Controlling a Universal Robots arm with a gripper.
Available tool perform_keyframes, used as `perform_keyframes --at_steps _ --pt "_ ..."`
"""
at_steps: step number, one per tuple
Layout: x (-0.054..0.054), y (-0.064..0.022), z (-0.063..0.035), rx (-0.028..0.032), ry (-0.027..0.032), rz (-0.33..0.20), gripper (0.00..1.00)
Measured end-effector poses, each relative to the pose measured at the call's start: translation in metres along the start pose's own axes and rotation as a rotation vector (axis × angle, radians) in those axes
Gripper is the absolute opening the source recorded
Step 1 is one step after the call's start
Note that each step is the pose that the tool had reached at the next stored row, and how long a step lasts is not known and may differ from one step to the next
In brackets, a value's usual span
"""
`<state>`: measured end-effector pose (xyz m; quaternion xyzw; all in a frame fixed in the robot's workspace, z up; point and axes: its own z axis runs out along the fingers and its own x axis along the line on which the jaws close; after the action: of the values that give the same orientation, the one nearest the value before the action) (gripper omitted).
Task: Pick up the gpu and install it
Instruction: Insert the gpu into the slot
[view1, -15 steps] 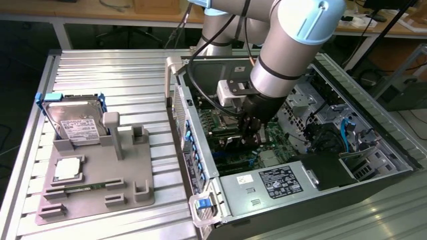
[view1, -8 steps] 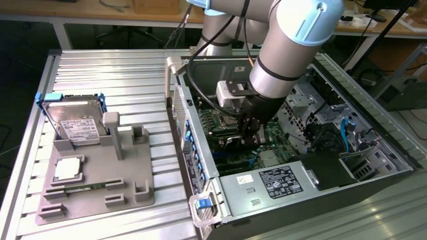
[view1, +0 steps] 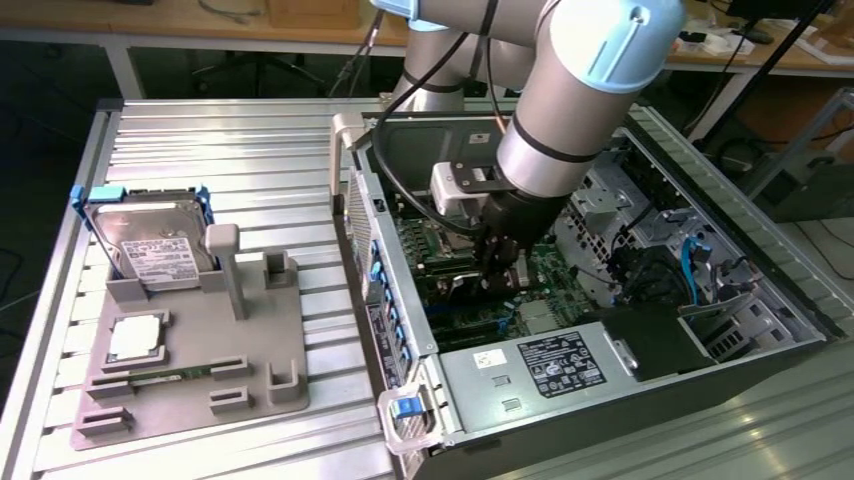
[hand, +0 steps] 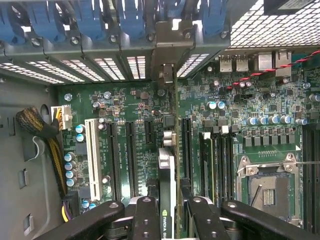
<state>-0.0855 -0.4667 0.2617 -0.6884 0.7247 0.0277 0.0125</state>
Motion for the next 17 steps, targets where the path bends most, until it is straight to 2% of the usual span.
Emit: perform_keyframes --at_steps 6,17 --pt "-0.0003 0.0002 -0.0056 0.0007 -0.0003 0.000 0.27" --pt "0.0001 0.0002 -0.0059 0.0012 -0.0002 0.008 0.27"
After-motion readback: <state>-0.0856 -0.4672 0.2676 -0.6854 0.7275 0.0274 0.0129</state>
